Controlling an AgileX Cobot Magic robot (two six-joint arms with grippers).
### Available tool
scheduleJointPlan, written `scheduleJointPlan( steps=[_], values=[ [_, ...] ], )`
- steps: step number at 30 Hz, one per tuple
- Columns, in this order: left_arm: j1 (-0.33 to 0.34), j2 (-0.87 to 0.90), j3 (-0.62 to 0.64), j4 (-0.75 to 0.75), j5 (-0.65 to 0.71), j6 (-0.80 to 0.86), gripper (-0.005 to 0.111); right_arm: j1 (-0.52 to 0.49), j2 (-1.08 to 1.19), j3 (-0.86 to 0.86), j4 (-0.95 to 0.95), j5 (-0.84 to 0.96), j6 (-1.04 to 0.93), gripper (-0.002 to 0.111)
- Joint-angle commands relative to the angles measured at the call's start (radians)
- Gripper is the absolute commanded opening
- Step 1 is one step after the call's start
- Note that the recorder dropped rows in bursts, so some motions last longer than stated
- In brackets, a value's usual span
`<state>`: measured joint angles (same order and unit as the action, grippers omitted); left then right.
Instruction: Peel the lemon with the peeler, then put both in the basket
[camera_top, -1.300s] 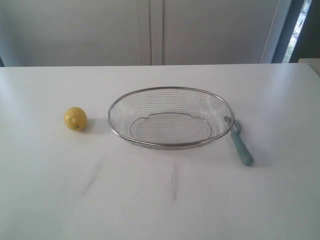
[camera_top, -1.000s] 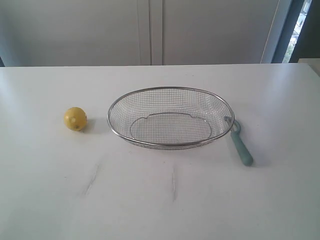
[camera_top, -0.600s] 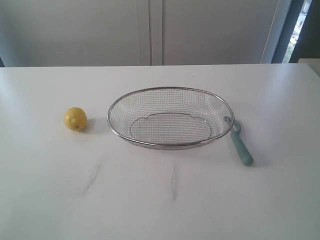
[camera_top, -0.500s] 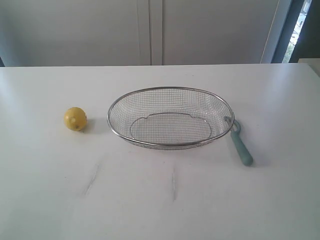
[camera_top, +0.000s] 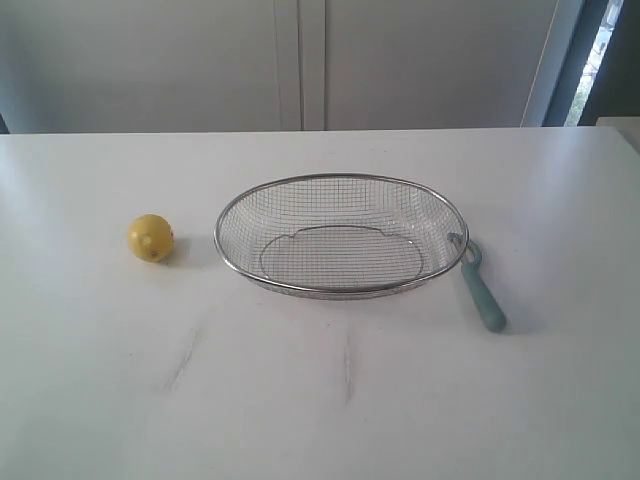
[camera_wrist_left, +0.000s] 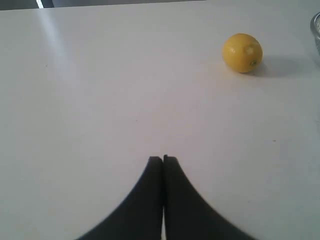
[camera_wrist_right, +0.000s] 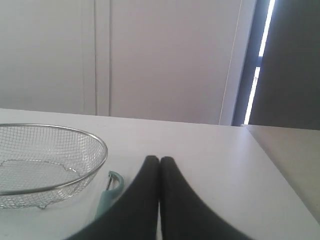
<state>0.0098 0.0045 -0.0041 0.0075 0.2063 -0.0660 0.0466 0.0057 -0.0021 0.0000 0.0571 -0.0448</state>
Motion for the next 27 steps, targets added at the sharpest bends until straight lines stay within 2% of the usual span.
scheduleJointPlan(
  steps=[1,8,12,16,20,22,27],
  values=[
    [0.000,-0.005,0.004,0.000,-0.004,0.003,0.000,0.003,-0.006,0.002,0.000,-0.077,0.004,0.000],
    [0.000,-0.005,0.004,0.000,-0.004,0.003,0.000,0.003,-0.006,0.002,0.000,-0.396,0.004,0.000],
    [0.000,-0.005,0.004,0.000,-0.004,0.003,0.000,0.003,-0.006,0.002,0.013,-0.463,-0.013,0.000],
    [0.000,-0.005,0.004,0.000,-0.004,0.003,0.000,0.003,0.011,0.002,0.192,-0.549,-0.118,0.000],
    [0.000,-0.005,0.004,0.000,-0.004,0.003,0.000,0.003,0.106,0.002,0.374,-0.689,-0.134,0.000],
    [0.000,-0.005,0.004,0.000,-0.004,0.003,0.000,0.003,0.162,-0.014,0.409,-0.757,-0.129,0.000],
    [0.000,-0.005,0.004,0.000,-0.004,0.003,0.000,0.003,0.359,-0.155,0.426,-0.749,-0.134,0.000]
  ],
)
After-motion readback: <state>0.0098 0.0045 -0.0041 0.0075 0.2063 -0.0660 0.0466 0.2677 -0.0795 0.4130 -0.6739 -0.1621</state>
